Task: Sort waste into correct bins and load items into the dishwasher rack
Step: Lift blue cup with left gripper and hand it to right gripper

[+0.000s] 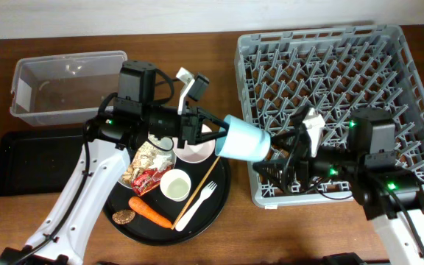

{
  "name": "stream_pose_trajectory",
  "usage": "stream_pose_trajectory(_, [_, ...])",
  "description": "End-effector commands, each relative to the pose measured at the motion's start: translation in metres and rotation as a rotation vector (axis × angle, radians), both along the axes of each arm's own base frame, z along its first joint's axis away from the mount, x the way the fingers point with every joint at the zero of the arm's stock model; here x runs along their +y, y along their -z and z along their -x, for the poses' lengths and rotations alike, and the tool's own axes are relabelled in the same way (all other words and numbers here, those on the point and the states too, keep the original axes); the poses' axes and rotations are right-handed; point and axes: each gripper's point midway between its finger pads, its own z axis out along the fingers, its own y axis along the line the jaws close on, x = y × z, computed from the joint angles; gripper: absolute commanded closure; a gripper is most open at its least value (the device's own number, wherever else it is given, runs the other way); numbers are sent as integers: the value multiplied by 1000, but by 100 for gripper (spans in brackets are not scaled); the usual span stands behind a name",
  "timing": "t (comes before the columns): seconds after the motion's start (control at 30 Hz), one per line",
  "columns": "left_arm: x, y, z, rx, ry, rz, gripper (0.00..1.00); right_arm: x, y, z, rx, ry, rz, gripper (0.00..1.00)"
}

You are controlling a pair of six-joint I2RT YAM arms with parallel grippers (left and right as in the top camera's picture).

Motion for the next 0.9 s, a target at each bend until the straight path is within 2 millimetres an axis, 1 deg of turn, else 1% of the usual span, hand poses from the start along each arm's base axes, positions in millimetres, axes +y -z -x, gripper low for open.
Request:
stream_pose_trajectory(0.0, [1,-21,19,1,107,88,100,13,-26,20,-76,-180,-128,1])
stream_pose_trajectory(0.13, [0,-16,14,-2,82,67,100,14,-33,21,-112,-200,-145,2])
stream_pose_trajectory(0.23, [-1,-8,7,0,47,37,100,15,-36,21,-124,-208,-154,3])
stream_pose_trajectory(0.33, [-3,6,-5,15,1,-9,100,17,-43,24,-152,-240,-182,9])
stream_pose_trajectory(0.37, [-3,9,-7,21,0,-12,100,17,-44,23,-158,-240,-182,10])
stream_pose_trajectory(0.43, [-4,12,-8,31,0,-15,100,17,-44,23,-158,-240,-182,10])
stream_pose_trajectory(0.63, [-6,11,-10,11,4,-9,100,16,-43,22,-159,-235,-177,15])
stream_pose_trajectory(0.67, [-7,11,-8,12,10,-8,100,16,-43,21,-159,-231,-174,17])
stream_pose_trajectory(0.87, [-20,9,5,5,60,-3,100,15,-40,18,-159,-214,-159,20])
